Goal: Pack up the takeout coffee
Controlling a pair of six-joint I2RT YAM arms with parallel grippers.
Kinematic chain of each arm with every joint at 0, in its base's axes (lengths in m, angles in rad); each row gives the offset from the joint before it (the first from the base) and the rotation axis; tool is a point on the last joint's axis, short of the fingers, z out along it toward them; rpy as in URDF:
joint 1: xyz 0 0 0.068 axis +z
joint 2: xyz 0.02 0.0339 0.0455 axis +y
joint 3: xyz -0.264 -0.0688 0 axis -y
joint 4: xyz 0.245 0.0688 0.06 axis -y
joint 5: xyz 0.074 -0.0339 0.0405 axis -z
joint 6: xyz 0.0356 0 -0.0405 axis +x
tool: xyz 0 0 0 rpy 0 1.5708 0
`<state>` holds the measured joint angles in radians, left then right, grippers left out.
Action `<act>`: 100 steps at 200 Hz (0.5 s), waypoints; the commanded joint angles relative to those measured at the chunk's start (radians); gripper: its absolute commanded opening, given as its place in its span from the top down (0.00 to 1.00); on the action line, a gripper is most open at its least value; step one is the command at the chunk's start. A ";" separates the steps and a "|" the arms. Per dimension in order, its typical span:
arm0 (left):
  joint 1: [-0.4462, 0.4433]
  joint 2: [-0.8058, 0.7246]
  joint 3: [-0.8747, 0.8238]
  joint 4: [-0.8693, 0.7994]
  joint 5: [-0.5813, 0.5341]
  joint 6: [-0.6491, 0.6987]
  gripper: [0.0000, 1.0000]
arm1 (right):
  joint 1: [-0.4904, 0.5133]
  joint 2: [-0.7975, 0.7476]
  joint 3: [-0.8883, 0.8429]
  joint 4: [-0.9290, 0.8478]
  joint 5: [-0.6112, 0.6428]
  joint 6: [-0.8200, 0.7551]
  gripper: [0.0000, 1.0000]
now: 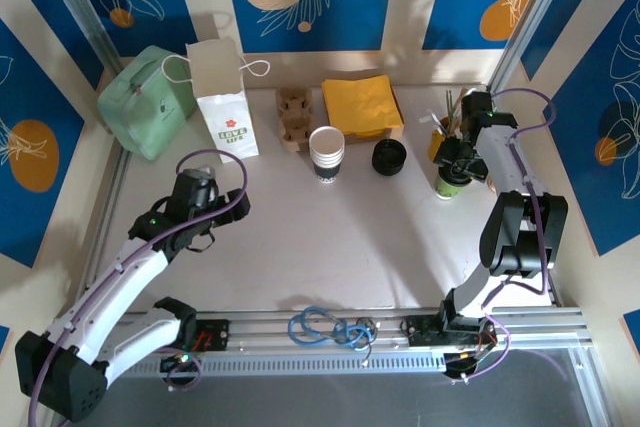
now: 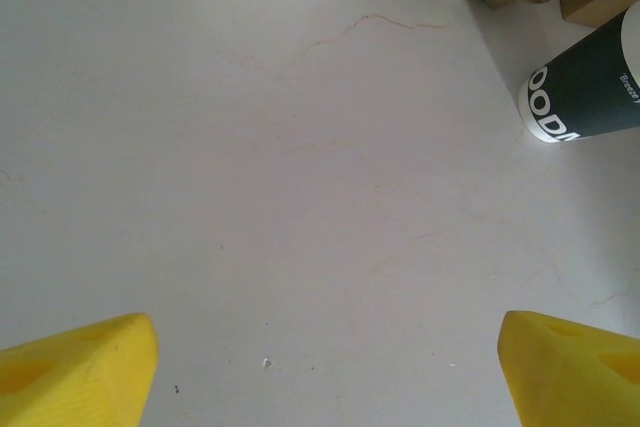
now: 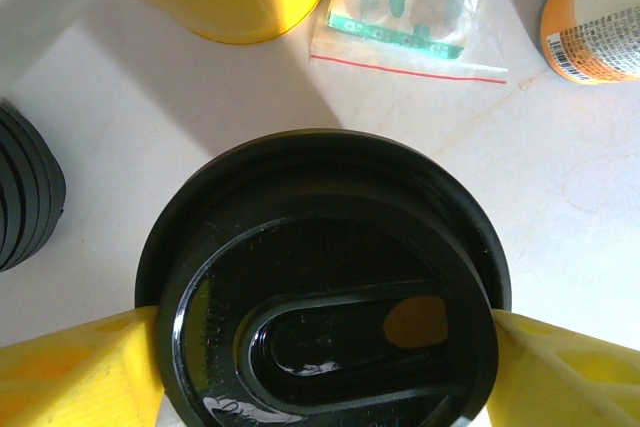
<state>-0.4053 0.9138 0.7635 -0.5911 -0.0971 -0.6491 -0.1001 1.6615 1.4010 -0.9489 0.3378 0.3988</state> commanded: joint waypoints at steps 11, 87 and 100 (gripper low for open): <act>0.019 -0.024 0.008 0.010 0.036 -0.005 0.12 | -0.006 0.024 0.028 -0.004 -0.039 -0.008 0.19; 0.029 -0.038 0.016 -0.007 0.041 -0.001 0.12 | -0.004 0.025 0.071 -0.043 -0.030 -0.011 0.14; 0.029 -0.039 0.019 -0.010 0.040 -0.002 0.12 | -0.005 0.022 0.087 -0.060 -0.022 -0.011 0.12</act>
<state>-0.3897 0.8909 0.7639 -0.5888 -0.0711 -0.6491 -0.1009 1.6794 1.4372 -0.9634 0.3244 0.3954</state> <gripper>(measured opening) 0.881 0.864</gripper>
